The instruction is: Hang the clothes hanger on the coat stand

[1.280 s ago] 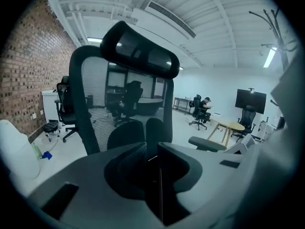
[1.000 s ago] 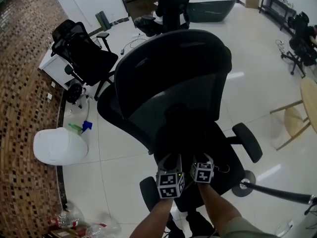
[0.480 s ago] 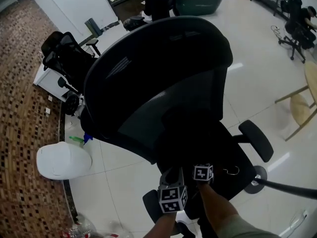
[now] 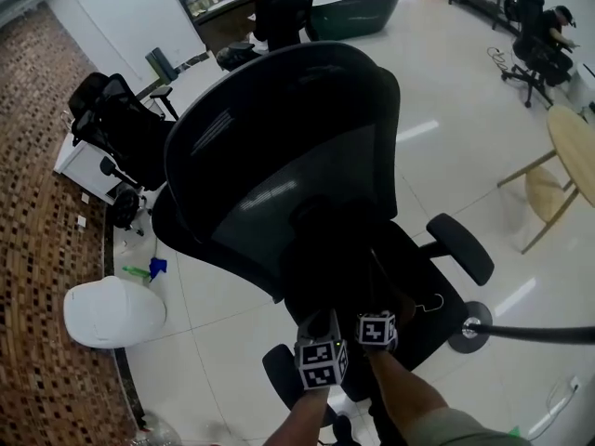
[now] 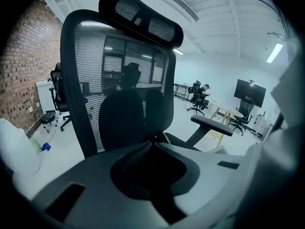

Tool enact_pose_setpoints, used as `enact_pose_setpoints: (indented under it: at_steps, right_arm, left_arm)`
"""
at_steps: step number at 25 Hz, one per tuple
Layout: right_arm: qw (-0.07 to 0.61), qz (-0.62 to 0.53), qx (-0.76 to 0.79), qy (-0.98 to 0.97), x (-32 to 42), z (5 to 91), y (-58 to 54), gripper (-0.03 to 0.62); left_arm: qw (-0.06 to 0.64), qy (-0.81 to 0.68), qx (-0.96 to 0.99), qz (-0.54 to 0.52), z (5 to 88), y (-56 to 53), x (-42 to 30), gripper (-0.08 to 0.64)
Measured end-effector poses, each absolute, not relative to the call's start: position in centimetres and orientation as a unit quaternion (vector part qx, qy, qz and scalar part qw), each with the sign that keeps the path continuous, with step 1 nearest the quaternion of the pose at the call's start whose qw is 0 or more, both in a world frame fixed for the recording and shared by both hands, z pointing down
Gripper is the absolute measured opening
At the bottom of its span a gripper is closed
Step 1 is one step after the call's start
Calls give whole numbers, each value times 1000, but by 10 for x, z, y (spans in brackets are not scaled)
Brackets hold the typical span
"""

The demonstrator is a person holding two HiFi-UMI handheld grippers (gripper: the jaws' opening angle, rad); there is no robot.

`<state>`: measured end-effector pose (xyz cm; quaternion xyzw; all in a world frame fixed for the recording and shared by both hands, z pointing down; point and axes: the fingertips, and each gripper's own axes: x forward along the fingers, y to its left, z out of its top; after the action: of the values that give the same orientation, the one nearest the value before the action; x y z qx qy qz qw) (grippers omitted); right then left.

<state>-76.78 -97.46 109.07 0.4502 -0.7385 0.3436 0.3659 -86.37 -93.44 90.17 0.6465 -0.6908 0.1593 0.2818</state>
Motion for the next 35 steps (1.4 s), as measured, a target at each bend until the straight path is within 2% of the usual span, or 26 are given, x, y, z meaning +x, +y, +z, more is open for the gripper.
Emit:
enact_pose_setpoints:
  at_steps: [9, 14, 17, 20, 25, 31, 35]
  right_arm:
    - [340, 164, 456, -806, -708, 904, -825, 49]
    - [311, 29, 460, -831, -660, 780, -709, 49]
    - [300, -57, 469, -828, -621, 719, -590, 49]
    - [304, -129, 472, -817, -562, 630, -479, 49]
    - [317, -209, 484, -788, -454, 511, -364, 49]
    - [312, -267, 488, -770, -324, 474, -237, 49]
    - [313, -308, 467, -768, -219, 456, -189, 49]
  left_arm:
    - [241, -691, 669, 130, 778, -792, -807, 18]
    - [187, -691, 688, 120, 700, -663, -768, 14]
    - [148, -666, 724, 100, 664, -554, -729, 14]
    - [125, -625, 766, 85, 591, -456, -658, 14]
    - [85, -555, 825, 59, 482, -351, -523, 14]
    - [66, -527, 846, 52, 474, -233, -377, 14]
    - [54, -539, 840, 44, 466, -189, -273, 13]
